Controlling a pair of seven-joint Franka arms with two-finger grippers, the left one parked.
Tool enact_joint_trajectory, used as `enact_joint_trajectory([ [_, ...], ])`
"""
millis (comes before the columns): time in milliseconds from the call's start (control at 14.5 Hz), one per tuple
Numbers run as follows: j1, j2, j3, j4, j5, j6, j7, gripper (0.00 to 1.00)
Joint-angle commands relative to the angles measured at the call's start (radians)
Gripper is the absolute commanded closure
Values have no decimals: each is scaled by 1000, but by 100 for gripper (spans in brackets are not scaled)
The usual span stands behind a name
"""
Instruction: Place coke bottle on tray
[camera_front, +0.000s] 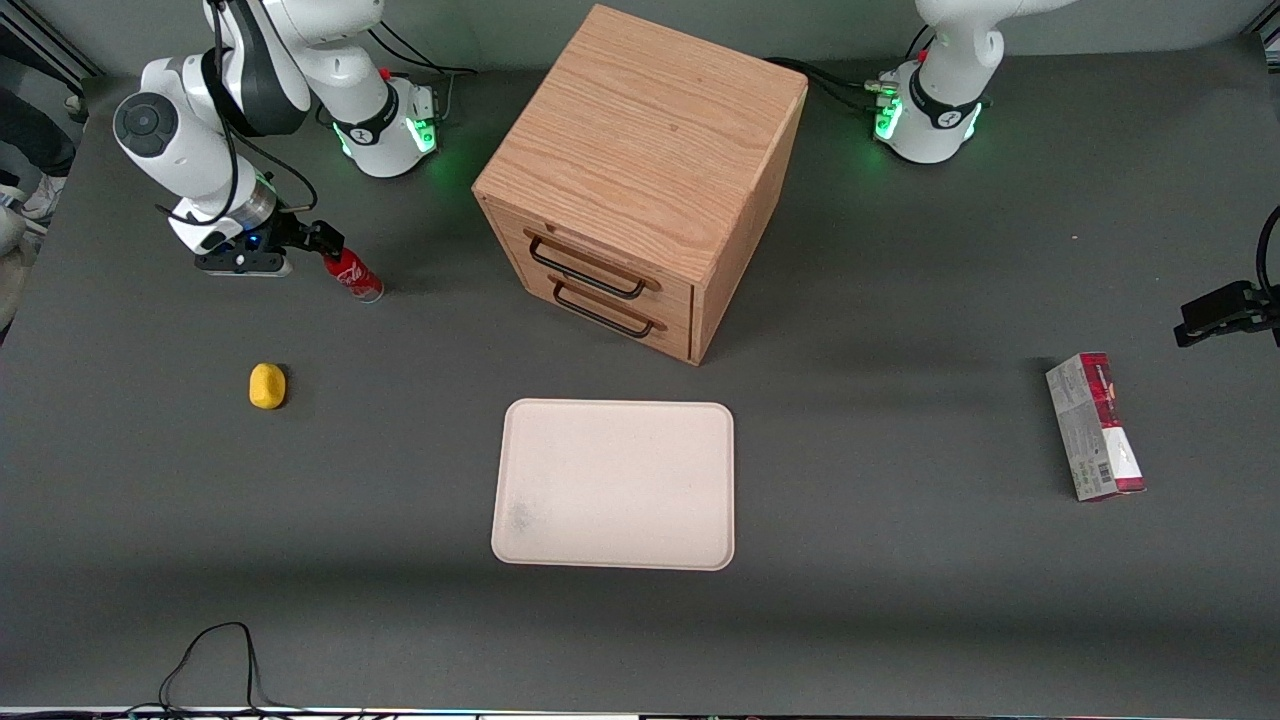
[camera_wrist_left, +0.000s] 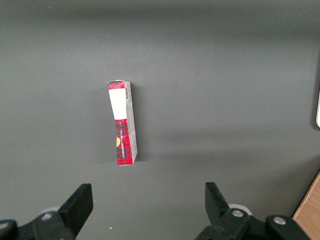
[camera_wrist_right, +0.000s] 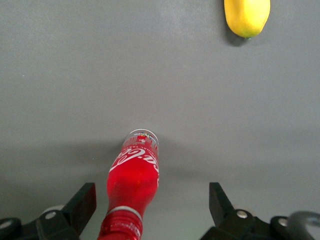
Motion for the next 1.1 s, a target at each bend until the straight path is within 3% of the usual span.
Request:
enact_joint_trajectory([
  [0, 8, -13, -4, -48, -10, 32, 56, 0],
  [206, 17, -8, -4, -49, -10, 31, 81, 1],
  [344, 17, 0, -3, -49, -12, 31, 93, 8],
  [413, 17, 1, -1, -49, -10, 31, 107, 20],
  [550, 25, 3, 0, -49, -10, 31, 139, 52],
  [688, 31, 6, 3, -48, -9, 31, 187, 71],
  [757, 31, 14, 3, -45, -7, 32, 207, 75],
  [1032, 31, 32, 6, -37, -6, 38, 230, 76],
])
